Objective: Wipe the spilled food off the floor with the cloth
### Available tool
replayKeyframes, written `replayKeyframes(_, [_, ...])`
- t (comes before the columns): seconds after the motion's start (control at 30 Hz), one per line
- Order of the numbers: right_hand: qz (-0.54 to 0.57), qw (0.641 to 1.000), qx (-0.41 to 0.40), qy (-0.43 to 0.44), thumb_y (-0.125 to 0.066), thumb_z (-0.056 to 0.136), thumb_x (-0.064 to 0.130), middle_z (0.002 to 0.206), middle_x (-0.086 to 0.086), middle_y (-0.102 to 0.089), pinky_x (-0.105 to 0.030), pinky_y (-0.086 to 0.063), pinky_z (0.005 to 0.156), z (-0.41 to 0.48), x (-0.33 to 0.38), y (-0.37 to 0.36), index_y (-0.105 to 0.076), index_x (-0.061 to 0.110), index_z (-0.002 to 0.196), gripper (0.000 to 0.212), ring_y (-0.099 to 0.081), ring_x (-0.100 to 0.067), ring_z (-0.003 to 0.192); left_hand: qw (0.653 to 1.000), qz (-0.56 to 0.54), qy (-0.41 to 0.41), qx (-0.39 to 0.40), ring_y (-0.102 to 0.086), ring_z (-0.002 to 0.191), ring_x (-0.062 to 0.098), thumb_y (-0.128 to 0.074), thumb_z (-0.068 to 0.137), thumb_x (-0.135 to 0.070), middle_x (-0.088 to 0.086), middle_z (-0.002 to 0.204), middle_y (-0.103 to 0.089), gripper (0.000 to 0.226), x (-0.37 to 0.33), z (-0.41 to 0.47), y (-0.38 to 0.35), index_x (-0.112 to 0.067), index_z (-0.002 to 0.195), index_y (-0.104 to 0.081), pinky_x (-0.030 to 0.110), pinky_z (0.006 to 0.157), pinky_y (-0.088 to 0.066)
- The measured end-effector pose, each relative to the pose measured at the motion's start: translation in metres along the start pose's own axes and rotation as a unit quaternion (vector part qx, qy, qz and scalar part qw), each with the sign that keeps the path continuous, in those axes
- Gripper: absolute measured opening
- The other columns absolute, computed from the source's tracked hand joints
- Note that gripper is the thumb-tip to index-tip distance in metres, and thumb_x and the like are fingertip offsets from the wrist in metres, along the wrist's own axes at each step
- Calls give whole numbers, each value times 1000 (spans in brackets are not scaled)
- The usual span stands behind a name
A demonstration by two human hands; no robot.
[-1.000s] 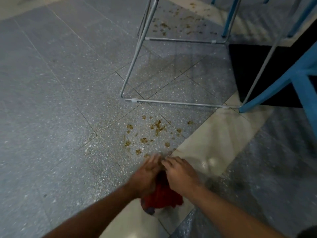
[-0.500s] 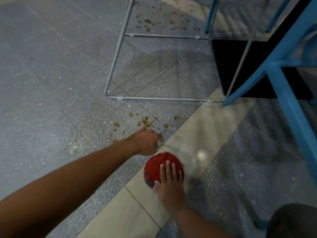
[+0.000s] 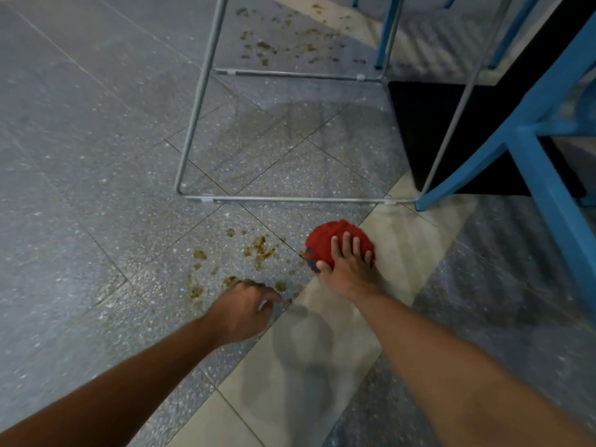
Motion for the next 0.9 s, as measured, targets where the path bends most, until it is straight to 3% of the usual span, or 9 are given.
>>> replayKeyframes(0.2, [-3,1000,-29,-1,-30,103,58,170,-11,9,-58,-2,122,-70,20,-35,-2,24,164,75,5,-33,157,999,6,-24,-29,-68,125,17,-58,101,-26,-8,137,-74,34,-17,9,8,-30,130,-77,32,113,-46])
replayKeyframes(0.3, [-1,1000,-23,5,-29,103,60,171,-9,9,-59,-3,123,-41,16,-16,-2,25,164,75,6,-31,157,999,21,-40,-21,-66,126,18,-58,101,-29,-8,136,-74,34,-25,7,5,-32,130,-75,34,112,-41])
replayKeyframes(0.47, [-3,1000,23,-1,-31,102,61,171,-7,12,-62,-5,122,22,8,13,0,27,163,76,9,-32,156,998,22,-56,-30,-68,119,21,-62,99,-28,-7,128,-76,31,-24,-8,6,-30,125,-77,38,104,-47])
replayKeyframes(0.7, [2,999,-31,35,-26,98,61,170,-12,-4,-63,-8,119,-70,26,-53,-14,26,163,75,-7,-37,156,999,27,-36,-13,-58,134,18,-52,107,-40,-6,146,-65,39,-8,-15,8,-31,142,-67,34,116,-36])
replayKeyframes(0.77, [0,999,-40,37,-26,101,62,171,-9,-1,-62,-6,120,-47,25,-34,-11,28,163,73,-3,-34,157,999,24,-28,-26,-59,133,17,-51,107,-41,-6,145,-66,39,-2,-16,13,-30,140,-69,35,117,-38])
replayKeyframes(0.9, [0,1000,27,6,-26,103,61,170,-5,15,-61,-2,122,11,19,10,2,28,163,74,11,-31,156,999,2,1,-46,-60,132,15,-46,105,-45,-6,142,-68,43,10,-25,24,-29,137,-70,35,115,-41])
Point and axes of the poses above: each hand's wrist, its own z-axis towards the middle knuckle, its own y-axis out of the back of the hand, x = y × z, the point moved 6 cm from there along z, towards the middle knuckle
